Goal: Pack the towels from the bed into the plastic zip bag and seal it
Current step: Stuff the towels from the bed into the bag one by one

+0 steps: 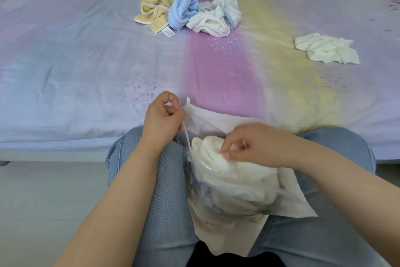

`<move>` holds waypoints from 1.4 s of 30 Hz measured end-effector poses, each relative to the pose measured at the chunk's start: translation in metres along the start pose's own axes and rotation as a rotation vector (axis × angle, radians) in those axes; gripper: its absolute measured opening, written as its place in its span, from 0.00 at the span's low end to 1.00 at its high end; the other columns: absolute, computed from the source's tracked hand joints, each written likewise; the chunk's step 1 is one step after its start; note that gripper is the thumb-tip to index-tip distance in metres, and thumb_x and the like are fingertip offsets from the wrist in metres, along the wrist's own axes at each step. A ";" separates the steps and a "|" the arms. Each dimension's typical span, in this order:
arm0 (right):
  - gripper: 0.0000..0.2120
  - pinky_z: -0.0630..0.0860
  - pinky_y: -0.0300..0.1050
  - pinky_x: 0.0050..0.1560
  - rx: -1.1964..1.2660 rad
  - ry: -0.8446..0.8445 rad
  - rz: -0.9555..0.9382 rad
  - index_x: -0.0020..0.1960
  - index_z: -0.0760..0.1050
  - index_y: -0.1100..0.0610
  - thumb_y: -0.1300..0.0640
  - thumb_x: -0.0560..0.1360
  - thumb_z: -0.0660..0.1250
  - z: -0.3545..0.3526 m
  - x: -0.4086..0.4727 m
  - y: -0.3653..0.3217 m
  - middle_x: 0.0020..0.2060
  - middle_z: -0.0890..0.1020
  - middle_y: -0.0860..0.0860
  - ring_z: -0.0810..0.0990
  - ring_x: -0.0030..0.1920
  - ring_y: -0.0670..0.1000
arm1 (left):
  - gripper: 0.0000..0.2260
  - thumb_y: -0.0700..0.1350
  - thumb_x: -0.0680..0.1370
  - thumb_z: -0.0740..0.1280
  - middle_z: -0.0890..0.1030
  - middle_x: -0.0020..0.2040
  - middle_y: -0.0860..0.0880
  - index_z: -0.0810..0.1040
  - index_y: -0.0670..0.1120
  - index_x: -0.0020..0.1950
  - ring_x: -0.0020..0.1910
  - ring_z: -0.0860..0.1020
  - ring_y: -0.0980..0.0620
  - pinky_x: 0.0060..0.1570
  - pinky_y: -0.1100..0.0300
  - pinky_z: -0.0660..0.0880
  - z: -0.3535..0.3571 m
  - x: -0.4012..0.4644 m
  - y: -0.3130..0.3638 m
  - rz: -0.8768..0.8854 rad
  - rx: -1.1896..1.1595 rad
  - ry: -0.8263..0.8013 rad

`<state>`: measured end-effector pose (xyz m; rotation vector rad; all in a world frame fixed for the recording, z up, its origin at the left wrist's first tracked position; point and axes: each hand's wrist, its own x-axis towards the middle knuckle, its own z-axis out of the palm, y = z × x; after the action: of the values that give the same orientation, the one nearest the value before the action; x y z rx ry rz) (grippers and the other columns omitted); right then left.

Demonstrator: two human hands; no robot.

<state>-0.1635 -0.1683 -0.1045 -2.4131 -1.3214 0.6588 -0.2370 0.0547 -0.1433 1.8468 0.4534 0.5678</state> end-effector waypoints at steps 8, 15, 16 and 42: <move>0.27 0.65 0.48 0.68 -0.206 -0.477 -0.026 0.76 0.58 0.49 0.57 0.79 0.60 0.023 0.060 -0.005 0.64 0.70 0.50 0.70 0.63 0.50 | 0.11 0.40 0.67 0.63 0.75 0.20 0.52 0.70 0.57 0.34 0.23 0.69 0.49 0.25 0.62 0.67 0.003 -0.001 0.002 -0.006 -0.015 -0.029; 0.11 0.73 0.45 0.43 0.010 0.590 0.181 0.58 0.73 0.42 0.48 0.75 0.63 -0.001 -0.001 0.020 0.51 0.72 0.43 0.77 0.44 0.46 | 0.12 0.36 0.71 0.63 0.72 0.20 0.54 0.68 0.54 0.36 0.22 0.71 0.54 0.26 0.65 0.68 -0.002 0.001 -0.003 0.014 0.022 -0.072; 0.15 0.72 0.45 0.40 -0.061 0.604 0.274 0.61 0.69 0.42 0.44 0.74 0.63 0.000 -0.014 0.026 0.52 0.68 0.44 0.77 0.45 0.48 | 0.12 0.36 0.72 0.62 0.72 0.20 0.54 0.68 0.53 0.37 0.22 0.70 0.55 0.26 0.64 0.67 -0.001 0.001 -0.003 0.011 0.031 -0.077; 0.08 0.70 0.42 0.38 0.297 0.367 0.291 0.48 0.70 0.43 0.55 0.75 0.66 -0.025 0.033 0.084 0.45 0.75 0.42 0.76 0.41 0.45 | 0.09 0.42 0.72 0.63 0.82 0.27 0.46 0.78 0.55 0.45 0.27 0.79 0.51 0.33 0.56 0.80 -0.027 -0.054 0.040 -0.141 0.253 -0.614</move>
<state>-0.0756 -0.1853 -0.1314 -2.3498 -0.6843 0.4162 -0.2950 0.0322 -0.1067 2.0891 0.2410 -0.1706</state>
